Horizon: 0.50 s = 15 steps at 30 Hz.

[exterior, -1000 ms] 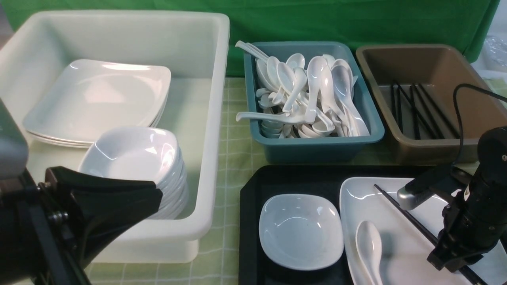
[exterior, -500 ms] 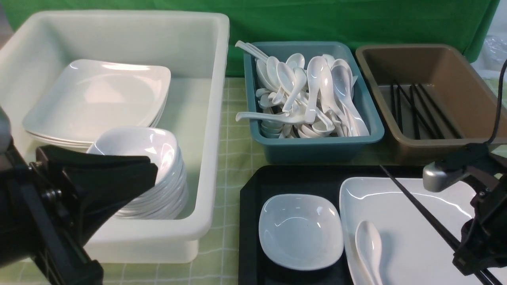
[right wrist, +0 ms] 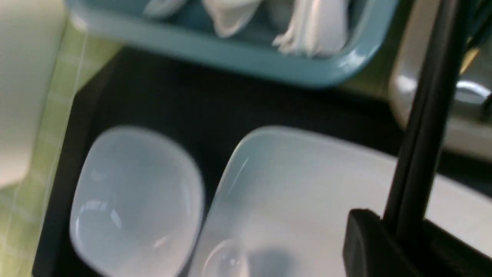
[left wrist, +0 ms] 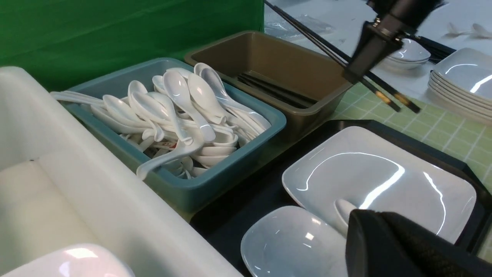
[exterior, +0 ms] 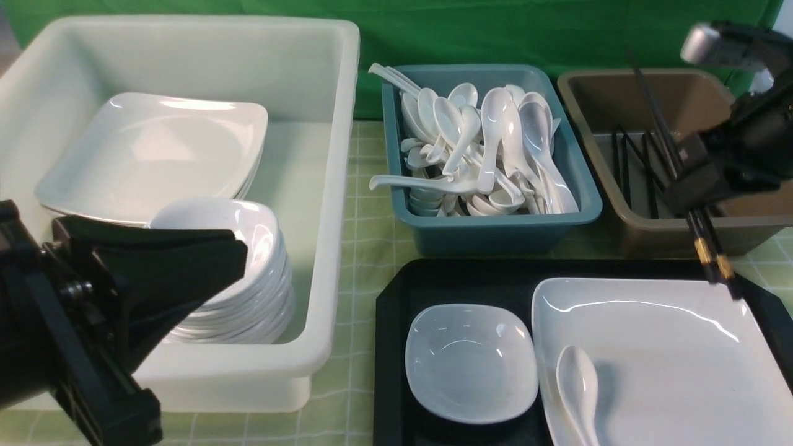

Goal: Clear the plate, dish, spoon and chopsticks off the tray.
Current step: Use the right arm to put the chopsticks into the small storage box on the right

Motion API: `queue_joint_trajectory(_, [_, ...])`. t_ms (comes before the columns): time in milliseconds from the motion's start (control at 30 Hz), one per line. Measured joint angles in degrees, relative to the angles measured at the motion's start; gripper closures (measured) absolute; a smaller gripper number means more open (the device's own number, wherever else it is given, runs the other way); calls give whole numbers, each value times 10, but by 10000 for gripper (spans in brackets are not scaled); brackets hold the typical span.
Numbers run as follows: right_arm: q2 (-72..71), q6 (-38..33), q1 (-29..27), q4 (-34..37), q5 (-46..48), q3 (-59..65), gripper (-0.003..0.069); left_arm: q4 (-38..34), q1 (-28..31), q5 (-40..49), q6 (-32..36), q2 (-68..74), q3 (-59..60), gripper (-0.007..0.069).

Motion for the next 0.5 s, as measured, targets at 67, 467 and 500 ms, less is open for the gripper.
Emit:
queue_joint_trajectory(67, [53,2,-21,11,-5,-63,583,-5,0,-1,0,0,0,601])
queue_joint_trajectory(467, [315,84,-70,-52,-17,-349,449,-12,0,-17,0,0,0,601])
queue_joint_trajectory(500, [318,91,-70,-62,-8,-354,358,-12,0,-17,0,0,0,601])
